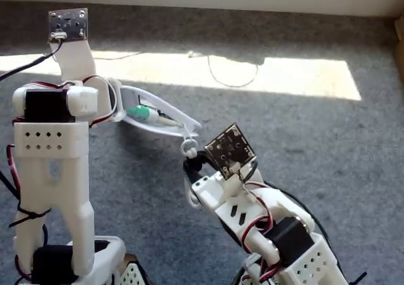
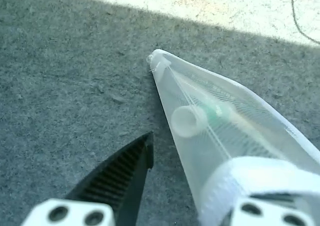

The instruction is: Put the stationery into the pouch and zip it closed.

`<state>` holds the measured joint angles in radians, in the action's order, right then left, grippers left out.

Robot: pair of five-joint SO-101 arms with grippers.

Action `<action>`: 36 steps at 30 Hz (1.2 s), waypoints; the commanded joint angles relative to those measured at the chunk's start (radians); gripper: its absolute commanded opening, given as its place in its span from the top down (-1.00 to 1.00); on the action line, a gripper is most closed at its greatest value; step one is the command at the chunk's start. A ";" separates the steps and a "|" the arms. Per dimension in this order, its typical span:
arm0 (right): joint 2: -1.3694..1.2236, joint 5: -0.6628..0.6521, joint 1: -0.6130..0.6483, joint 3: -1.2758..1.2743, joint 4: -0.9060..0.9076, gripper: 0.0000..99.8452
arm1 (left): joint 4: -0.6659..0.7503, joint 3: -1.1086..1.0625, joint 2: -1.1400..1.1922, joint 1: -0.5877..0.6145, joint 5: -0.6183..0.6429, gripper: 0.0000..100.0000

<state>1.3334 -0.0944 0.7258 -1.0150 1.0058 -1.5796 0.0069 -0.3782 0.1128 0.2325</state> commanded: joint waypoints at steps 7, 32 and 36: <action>0.107 -0.094 -0.016 0.059 0.188 0.98 | 0.170 0.030 -0.007 -0.209 -0.112 0.45; 0.182 -0.097 -0.166 -0.010 0.186 0.98 | 0.233 0.142 -0.005 -0.529 -0.302 0.45; 0.182 -0.097 -0.165 -0.013 0.188 0.98 | 0.282 0.145 -0.004 -0.555 -0.302 0.45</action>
<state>1.5006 -0.1772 0.5692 -1.0380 1.2313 -1.3541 0.1005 -0.3767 -0.4043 -0.0621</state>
